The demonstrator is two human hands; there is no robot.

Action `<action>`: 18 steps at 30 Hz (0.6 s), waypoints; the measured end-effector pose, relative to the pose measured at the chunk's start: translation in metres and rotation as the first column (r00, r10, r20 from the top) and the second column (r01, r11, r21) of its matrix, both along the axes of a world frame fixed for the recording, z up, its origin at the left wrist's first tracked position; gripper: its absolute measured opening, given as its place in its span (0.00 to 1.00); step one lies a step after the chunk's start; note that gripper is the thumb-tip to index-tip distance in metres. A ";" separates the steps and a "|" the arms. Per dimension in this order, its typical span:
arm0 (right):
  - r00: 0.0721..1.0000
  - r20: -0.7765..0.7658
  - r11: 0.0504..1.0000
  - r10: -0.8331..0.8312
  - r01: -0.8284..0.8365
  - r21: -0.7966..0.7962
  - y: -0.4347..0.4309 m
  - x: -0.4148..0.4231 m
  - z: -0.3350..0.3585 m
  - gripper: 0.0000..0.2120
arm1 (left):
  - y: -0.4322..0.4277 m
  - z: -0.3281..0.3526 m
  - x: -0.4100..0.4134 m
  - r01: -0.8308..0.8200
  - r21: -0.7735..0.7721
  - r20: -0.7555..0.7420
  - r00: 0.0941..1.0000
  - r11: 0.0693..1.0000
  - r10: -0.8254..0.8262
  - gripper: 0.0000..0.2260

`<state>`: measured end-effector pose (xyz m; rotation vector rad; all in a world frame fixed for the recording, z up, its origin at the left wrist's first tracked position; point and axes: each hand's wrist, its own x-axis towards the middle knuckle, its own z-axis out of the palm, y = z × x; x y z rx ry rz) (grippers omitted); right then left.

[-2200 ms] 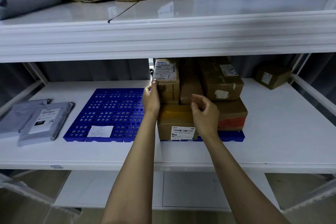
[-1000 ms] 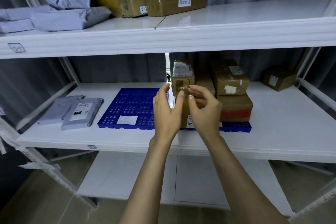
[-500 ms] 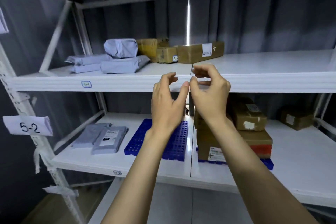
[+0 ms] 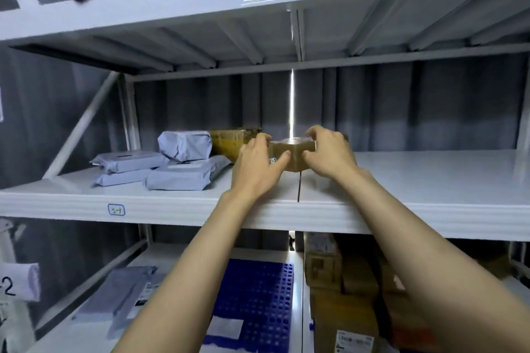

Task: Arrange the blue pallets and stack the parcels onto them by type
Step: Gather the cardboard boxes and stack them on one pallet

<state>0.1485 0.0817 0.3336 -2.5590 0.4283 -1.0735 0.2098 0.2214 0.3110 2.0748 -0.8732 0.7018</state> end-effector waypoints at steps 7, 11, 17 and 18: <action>0.971 -0.238 0.999 -0.035 0.030 -0.022 -0.048 0.042 0.020 0.23 | -0.069 0.033 0.062 0.015 0.213 -0.195 0.980 0.977 0.028 0.34; 0.956 -0.295 1.000 0.010 -0.006 0.013 -0.057 0.052 0.020 0.23 | -0.089 0.042 0.081 0.039 0.253 -0.293 0.955 0.967 0.038 0.43; 0.944 -0.328 0.997 0.045 -0.023 0.071 -0.081 0.070 0.013 0.19 | -0.118 0.039 0.109 -0.012 0.384 -0.323 0.935 0.923 0.147 0.39; 0.947 -0.318 0.996 0.052 -0.028 0.080 -0.082 0.071 0.013 0.19 | -0.119 0.039 0.111 -0.021 0.393 -0.318 0.935 0.919 0.158 0.37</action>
